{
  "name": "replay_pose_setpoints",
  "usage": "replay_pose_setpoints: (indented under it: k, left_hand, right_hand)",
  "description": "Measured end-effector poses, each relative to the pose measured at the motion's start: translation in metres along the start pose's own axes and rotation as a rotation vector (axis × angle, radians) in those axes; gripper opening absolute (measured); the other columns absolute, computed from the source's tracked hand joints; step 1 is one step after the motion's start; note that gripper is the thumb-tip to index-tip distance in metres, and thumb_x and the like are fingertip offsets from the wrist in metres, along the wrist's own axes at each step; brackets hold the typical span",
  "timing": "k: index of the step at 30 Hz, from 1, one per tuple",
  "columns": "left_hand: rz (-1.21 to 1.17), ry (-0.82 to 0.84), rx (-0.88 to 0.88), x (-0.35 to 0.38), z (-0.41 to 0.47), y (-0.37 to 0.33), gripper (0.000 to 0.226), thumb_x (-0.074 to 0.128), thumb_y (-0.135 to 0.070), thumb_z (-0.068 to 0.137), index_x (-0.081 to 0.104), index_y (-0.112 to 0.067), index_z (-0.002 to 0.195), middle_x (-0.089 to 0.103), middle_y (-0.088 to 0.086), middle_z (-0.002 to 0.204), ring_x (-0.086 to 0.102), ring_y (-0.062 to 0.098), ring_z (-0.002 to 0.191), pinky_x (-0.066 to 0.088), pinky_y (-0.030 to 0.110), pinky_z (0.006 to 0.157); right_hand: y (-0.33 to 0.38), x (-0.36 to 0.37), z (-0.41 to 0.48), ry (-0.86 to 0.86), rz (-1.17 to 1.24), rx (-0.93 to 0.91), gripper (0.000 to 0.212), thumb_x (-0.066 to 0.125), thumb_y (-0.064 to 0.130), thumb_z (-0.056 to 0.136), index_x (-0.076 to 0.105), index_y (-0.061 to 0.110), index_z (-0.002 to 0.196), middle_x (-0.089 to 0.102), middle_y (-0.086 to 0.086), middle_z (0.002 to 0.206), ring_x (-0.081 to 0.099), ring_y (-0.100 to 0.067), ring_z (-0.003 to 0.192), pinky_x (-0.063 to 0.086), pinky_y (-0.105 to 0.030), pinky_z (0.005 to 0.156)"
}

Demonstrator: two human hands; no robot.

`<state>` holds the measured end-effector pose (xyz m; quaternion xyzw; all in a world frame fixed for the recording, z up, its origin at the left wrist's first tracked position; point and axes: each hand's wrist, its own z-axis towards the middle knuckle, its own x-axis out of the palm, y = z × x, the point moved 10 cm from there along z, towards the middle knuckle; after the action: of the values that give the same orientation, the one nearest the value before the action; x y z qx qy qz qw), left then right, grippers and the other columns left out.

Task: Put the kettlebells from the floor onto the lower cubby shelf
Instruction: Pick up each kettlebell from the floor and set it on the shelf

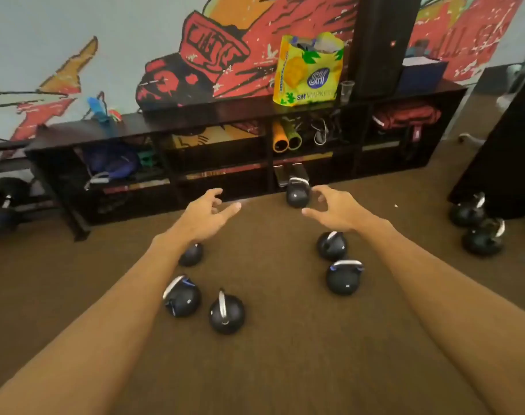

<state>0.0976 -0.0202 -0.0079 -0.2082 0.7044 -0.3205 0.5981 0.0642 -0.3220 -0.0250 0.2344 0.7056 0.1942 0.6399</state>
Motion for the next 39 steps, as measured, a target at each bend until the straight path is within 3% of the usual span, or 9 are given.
replay_pose_setpoints:
  k: [6,15,25,32,39]
  left_hand:
    - [-0.036,0.146,-0.034,0.078,0.005,0.025,0.084,0.058,-0.068,0.093,0.031,-0.026,0.160,0.053,0.002,0.151,0.056,0.018,0.130,0.044,0.031,0.098]
    - [-0.062,0.264,-0.064,0.190,0.054,0.032,0.084,0.058,-0.067,0.094,0.027,-0.028,0.162,0.049,0.001,0.155,0.054,0.020,0.133,0.047,0.037,0.105]
    - [-0.124,0.310,-0.228,0.298,0.159,0.038,0.068,0.064,-0.052,0.098,0.039,-0.027,0.156,0.058,-0.005,0.143,0.058,0.014,0.127,0.047,0.028,0.099]
    - [-0.107,0.341,-0.250,0.358,0.234,0.044,0.039,0.063,-0.030,0.102,0.059,-0.021,0.140,0.066,-0.002,0.127,0.064,0.015,0.116,0.050,0.026,0.093]
    - [-0.090,0.396,-0.247,0.400,0.318,0.058,0.042,0.061,-0.034,0.103,0.055,-0.023,0.144,0.066,-0.004,0.127,0.062,0.011,0.111,0.046,0.025,0.091]
  right_hand:
    - [-0.059,0.038,-0.009,0.046,0.024,0.101,0.081,0.068,0.056,0.094,0.037,0.018,0.158,0.056,-0.013,0.147,0.055,-0.032,0.133,0.043,-0.040,0.108]
    - [-0.160,0.081,0.017,0.087,0.052,0.226,0.075,0.073,0.044,0.094,0.041,0.016,0.156,0.059,-0.014,0.144,0.055,-0.035,0.133,0.042,-0.035,0.105]
    - [-0.286,0.101,0.108,0.198,0.063,0.302,0.068,0.074,0.027,0.094,0.044,0.014,0.154,0.062,-0.013,0.140,0.058,-0.032,0.130,0.042,-0.032,0.106]
    - [-0.355,0.116,0.165,0.265,0.038,0.342,0.060,0.069,0.022,0.098,0.047,0.011,0.153,0.058,-0.012,0.144,0.054,-0.031,0.133,0.041,-0.033,0.108]
    - [-0.397,0.143,0.232,0.287,0.055,0.418,0.059,0.067,0.021,0.097,0.048,0.013,0.152,0.060,-0.011,0.142,0.056,-0.029,0.132,0.044,-0.033,0.108]
